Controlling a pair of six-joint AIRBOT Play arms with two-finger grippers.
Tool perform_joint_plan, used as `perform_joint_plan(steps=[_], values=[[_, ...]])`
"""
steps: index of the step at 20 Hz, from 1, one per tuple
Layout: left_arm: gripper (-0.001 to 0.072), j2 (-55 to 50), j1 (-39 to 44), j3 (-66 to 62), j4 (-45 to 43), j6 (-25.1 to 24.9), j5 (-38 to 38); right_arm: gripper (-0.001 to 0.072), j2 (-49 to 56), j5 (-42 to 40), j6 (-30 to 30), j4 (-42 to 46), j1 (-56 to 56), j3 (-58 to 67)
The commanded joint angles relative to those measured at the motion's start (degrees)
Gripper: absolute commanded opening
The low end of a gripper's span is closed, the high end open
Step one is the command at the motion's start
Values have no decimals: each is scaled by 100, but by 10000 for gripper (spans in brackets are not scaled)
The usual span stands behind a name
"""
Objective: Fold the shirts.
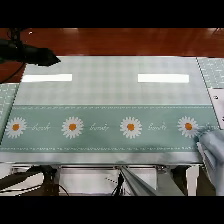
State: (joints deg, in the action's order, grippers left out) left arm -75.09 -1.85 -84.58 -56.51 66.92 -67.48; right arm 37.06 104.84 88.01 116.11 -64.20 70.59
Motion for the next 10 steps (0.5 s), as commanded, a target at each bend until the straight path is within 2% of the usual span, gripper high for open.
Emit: perform_joint_plan(steps=[1,2,4,5,6,7,8,9,10], values=[[36,72,4,-225,-7,-90,-74,363,-31,-496,28,-125,-13,-31],[35,114,4,-302,-7,-90,-81,363,-31,-807,125,-516,-13,-31],[41,203,9,-439,2,-87,-160,363,-31,-1572,127,-1985,-13,-31],[110,254,9,-492,46,-87,-214,365,-31,-1980,42,-3051,-13,-31],[282,304,9,-527,122,-90,-249,400,0,-2308,-140,-4133,7,-33],[404,358,11,-527,188,-90,-302,467,87,-2557,-468,-5259,105,-33],[412,409,22,-527,212,-203,-409,478,219,-2680,-822,-6124,321,-31],[412,435,68,-527,157,-398,-562,478,372,-2684,-1069,-6548,645,-31],[412,452,168,-527,2,-409,-780,478,529,-2647,-1128,-6487,1106,-31]])
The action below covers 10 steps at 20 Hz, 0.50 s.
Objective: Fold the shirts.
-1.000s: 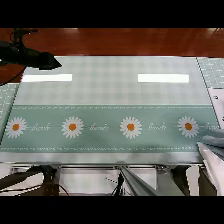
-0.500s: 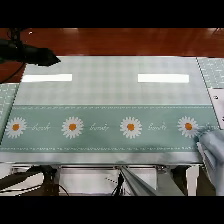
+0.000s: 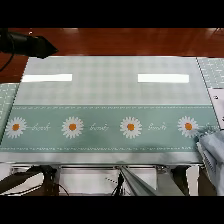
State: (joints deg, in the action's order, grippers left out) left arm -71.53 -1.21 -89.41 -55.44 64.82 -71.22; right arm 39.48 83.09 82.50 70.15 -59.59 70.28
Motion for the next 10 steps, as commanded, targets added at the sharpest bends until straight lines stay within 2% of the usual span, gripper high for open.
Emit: perform_joint_plan(steps=[1,2,3,4,6,7,10], values=[[412,101,258,-44,-348,-155,-581,478,463,-426,-629,-1460,1241,-2],[415,101,492,-44,-756,33,-748,481,647,-400,-632,-896,1838,-2],[515,101,776,-42,-1250,203,-885,503,857,-387,-629,-286,2485,0],[634,98,1073,-39,-1738,385,-997,608,1058,-376,-614,142,3058,0],[659,94,1727,-37,-2730,752,-1088,614,1497,-393,-557,638,4131,0],[702,68,2055,-37,-3296,1032,-1062,614,1753,-435,-535,750,4618,0],[707,-111,2673,-37,-4345,1633,-1095,614,2452,-439,-400,1161,5755,0]])
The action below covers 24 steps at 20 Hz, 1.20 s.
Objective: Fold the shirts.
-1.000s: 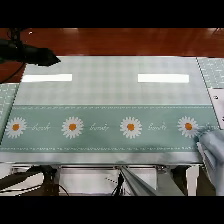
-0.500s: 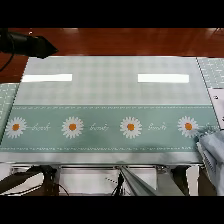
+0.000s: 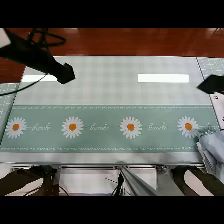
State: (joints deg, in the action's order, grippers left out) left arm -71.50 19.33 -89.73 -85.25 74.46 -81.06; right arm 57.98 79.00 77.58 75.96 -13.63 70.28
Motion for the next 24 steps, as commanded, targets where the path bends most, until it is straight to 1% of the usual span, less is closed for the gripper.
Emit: perform_joint_plan(steps=[1,2,3,5,24], values=[[707,-177,680,-2,-1377,911,-144,614,739,-92,105,721,1414,0],[706,-249,688,-2,-1373,1180,-208,613,811,-157,179,813,1609,0],[705,-297,686,-2,-1333,1320,-249,613,831,-258,240,879,1759,0],[681,-363,680,-4,-1333,1327,-260,612,815,-393,251,879,1899,0],[682,-407,678,-4,-1331,1329,-258,612,815,-404,251,859,1904,0]])
